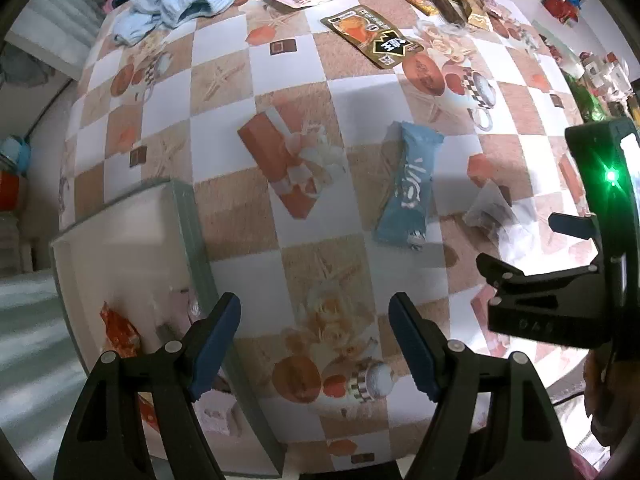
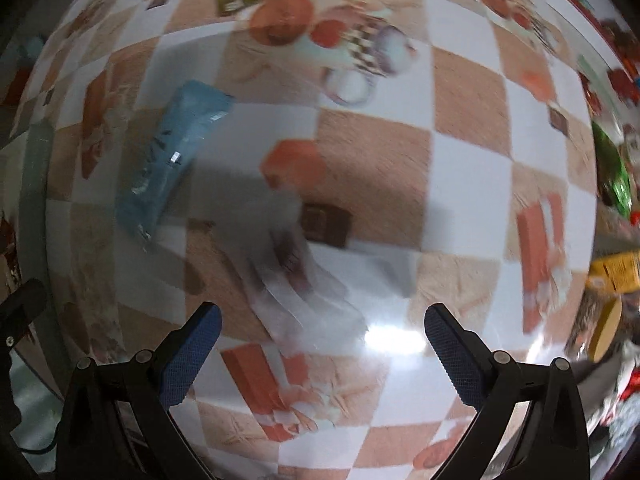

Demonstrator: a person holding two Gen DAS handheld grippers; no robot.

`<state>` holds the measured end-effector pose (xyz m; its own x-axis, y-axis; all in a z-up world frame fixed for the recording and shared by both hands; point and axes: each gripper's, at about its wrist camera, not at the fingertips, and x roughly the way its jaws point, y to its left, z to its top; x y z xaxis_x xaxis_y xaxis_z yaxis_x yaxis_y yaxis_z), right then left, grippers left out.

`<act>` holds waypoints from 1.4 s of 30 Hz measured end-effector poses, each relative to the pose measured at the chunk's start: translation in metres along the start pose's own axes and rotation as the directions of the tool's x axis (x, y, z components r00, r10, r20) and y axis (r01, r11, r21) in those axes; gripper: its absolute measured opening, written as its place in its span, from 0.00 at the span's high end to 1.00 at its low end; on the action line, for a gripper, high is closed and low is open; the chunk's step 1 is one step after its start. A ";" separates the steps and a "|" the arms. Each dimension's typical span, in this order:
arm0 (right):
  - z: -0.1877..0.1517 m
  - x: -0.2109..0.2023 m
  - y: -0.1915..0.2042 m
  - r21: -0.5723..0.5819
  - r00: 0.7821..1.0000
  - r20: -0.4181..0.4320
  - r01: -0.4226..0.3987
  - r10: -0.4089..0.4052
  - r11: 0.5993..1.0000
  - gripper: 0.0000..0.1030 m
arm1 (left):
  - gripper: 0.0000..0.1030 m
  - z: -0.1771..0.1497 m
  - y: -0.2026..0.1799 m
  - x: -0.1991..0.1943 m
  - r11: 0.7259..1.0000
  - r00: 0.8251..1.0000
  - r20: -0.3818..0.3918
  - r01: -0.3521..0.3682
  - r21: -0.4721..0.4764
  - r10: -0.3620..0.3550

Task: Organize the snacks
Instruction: 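Grasp the blue packet with the left gripper while the right grasps the clear wrapped snack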

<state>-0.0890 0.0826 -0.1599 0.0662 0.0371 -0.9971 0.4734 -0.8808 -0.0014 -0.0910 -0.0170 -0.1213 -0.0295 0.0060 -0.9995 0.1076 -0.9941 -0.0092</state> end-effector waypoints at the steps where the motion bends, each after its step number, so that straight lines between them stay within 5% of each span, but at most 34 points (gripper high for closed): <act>1: 0.016 0.001 0.003 -0.011 1.000 -0.001 0.001 -0.001 1.000 0.01 | 0.23 0.002 0.002 0.000 1.000 1.000 -0.001 -0.005 0.003 0.005; 7: 0.039 0.018 0.042 -0.048 1.000 -0.011 -0.006 0.005 0.999 0.01 | 0.23 0.026 -0.006 0.008 1.000 1.000 -0.008 -0.010 -0.006 0.010; 9: 0.042 0.021 0.044 -0.048 1.000 -0.012 -0.005 0.004 0.999 0.14 | 0.23 0.033 -0.011 0.009 1.000 1.000 -0.008 -0.014 -0.001 0.014; 13: 0.053 0.027 0.035 -0.051 1.000 -0.014 -0.016 0.015 0.999 0.18 | 0.23 0.046 -0.021 0.012 1.000 1.000 -0.002 -0.023 0.012 0.023; 16: 0.051 0.011 0.032 -0.089 1.000 0.021 -0.005 0.006 0.996 0.40 | 0.23 0.049 -0.027 0.012 0.999 1.000 0.001 -0.026 0.020 0.026; 18: 0.052 0.005 0.033 -0.099 0.999 0.033 0.000 0.003 0.995 0.66 | 0.23 0.055 -0.032 0.012 0.999 1.000 0.001 -0.029 0.029 0.029; 27: 0.049 0.001 0.000 0.022 0.998 0.002 -0.064 0.064 0.998 0.66 | 0.21 0.084 -0.074 0.016 0.994 1.000 0.030 -0.002 0.111 -0.001; 42: 0.052 -0.008 -0.021 0.114 0.995 -0.001 -0.098 0.099 0.989 0.66 | 0.20 0.115 -0.097 0.068 0.987 0.997 -0.075 0.000 0.160 0.012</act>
<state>-0.1448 0.0765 -0.1558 0.1133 -0.0498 -0.9923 0.3611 -0.9284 0.0879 -0.2180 0.0677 -0.1848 0.0462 0.0025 -0.9989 -0.0525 -0.9986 -0.0049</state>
